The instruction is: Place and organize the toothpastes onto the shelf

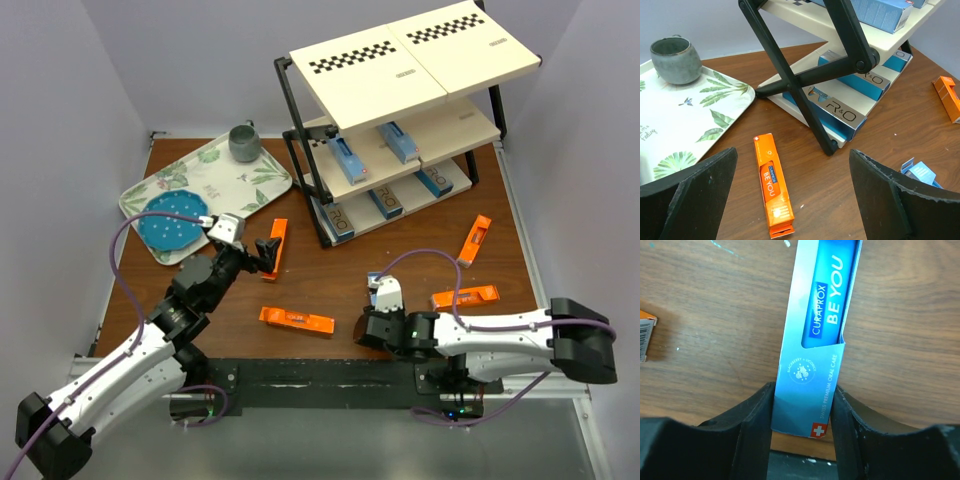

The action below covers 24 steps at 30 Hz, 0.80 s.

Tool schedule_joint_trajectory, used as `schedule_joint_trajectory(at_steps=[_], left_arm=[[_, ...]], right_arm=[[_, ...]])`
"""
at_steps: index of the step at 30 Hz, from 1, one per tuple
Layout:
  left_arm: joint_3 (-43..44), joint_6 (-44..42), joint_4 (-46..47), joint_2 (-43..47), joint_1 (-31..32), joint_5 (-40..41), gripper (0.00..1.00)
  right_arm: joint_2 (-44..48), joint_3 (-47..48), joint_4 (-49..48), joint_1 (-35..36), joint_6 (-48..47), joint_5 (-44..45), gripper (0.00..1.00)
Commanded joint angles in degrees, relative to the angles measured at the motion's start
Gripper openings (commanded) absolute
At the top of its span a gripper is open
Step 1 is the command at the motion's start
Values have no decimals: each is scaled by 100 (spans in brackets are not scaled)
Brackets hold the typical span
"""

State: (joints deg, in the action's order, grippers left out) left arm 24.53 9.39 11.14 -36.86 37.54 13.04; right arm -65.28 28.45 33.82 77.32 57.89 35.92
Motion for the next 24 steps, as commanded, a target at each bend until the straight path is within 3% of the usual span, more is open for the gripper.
schedule_joint_trajectory(at_steps=[1, 8, 13, 20, 24], left_arm=[[148, -51, 143, -14, 25, 15, 99], [166, -69, 143, -58, 25, 15, 99], [192, -86, 135, -102, 25, 15, 99], [236, -130, 64, -190, 34, 59, 99], [262, -139, 29, -199, 25, 76, 99]], right_arm=[[524, 600, 501, 46, 100, 530, 41], [1534, 1329, 2012, -190, 153, 1145, 35], [1826, 2172, 2234, -1332, -855, 1014, 34], [1106, 3465, 2050, -2975, -2544, 689, 40], [903, 3948, 1620, -4247, -3361, 58, 40]])
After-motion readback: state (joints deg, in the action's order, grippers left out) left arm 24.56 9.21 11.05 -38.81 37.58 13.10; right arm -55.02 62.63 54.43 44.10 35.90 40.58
